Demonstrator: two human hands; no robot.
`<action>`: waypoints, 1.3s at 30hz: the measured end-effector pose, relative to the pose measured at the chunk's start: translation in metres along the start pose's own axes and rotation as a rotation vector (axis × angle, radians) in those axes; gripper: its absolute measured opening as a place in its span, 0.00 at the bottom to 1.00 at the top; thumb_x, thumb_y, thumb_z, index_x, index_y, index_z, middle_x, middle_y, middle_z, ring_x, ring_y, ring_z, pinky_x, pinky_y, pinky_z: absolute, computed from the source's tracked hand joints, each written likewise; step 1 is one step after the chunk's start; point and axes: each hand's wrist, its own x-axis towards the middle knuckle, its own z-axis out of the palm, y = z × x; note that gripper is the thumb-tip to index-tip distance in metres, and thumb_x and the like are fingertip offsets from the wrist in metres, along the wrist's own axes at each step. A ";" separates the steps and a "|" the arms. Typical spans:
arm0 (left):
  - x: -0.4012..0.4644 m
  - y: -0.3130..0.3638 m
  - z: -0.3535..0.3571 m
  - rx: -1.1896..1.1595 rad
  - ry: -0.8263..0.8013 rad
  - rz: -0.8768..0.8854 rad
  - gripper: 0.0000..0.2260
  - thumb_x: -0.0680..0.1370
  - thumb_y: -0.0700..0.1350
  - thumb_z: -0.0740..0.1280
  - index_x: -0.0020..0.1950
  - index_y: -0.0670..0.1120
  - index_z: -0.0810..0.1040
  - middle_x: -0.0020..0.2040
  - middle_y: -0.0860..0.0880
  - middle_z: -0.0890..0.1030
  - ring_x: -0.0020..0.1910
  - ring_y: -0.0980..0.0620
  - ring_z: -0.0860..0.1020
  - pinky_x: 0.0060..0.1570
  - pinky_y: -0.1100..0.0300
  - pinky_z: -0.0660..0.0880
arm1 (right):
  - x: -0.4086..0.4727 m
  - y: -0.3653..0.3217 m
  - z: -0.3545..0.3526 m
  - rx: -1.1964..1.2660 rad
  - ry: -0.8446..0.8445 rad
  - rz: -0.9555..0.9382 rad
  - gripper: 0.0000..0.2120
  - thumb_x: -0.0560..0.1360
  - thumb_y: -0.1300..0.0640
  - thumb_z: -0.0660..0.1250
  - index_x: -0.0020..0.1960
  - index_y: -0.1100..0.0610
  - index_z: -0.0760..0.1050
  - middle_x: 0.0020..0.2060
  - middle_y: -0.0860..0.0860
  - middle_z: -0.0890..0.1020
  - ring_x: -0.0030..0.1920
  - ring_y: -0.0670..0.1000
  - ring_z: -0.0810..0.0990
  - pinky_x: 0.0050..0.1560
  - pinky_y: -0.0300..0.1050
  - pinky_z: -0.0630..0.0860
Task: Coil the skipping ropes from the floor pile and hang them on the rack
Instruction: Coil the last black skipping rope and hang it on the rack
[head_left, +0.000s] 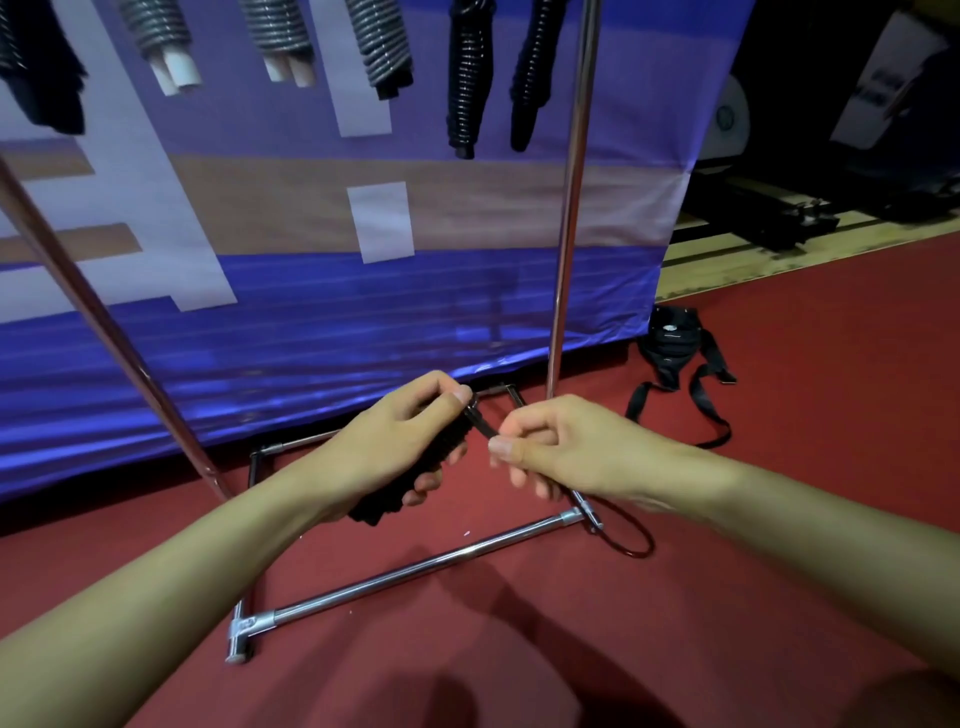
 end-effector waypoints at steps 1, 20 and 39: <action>0.000 -0.001 0.000 0.003 -0.004 0.003 0.13 0.85 0.55 0.59 0.51 0.46 0.69 0.37 0.45 0.75 0.26 0.50 0.66 0.27 0.61 0.65 | 0.000 -0.001 -0.002 -0.100 -0.032 -0.015 0.11 0.83 0.50 0.67 0.46 0.54 0.82 0.31 0.46 0.81 0.28 0.43 0.74 0.33 0.36 0.71; -0.017 0.005 -0.009 0.415 -0.244 0.099 0.09 0.82 0.54 0.68 0.52 0.49 0.73 0.32 0.50 0.77 0.26 0.49 0.71 0.25 0.56 0.69 | 0.009 0.017 -0.042 0.197 -0.015 0.123 0.09 0.80 0.53 0.70 0.54 0.56 0.86 0.34 0.49 0.75 0.32 0.44 0.74 0.37 0.36 0.78; -0.013 -0.004 -0.013 0.410 -0.003 0.167 0.08 0.82 0.52 0.69 0.51 0.50 0.72 0.33 0.49 0.79 0.24 0.49 0.70 0.24 0.58 0.69 | 0.017 -0.008 -0.036 0.980 0.143 0.082 0.13 0.86 0.46 0.55 0.56 0.54 0.72 0.34 0.48 0.66 0.30 0.47 0.63 0.46 0.48 0.77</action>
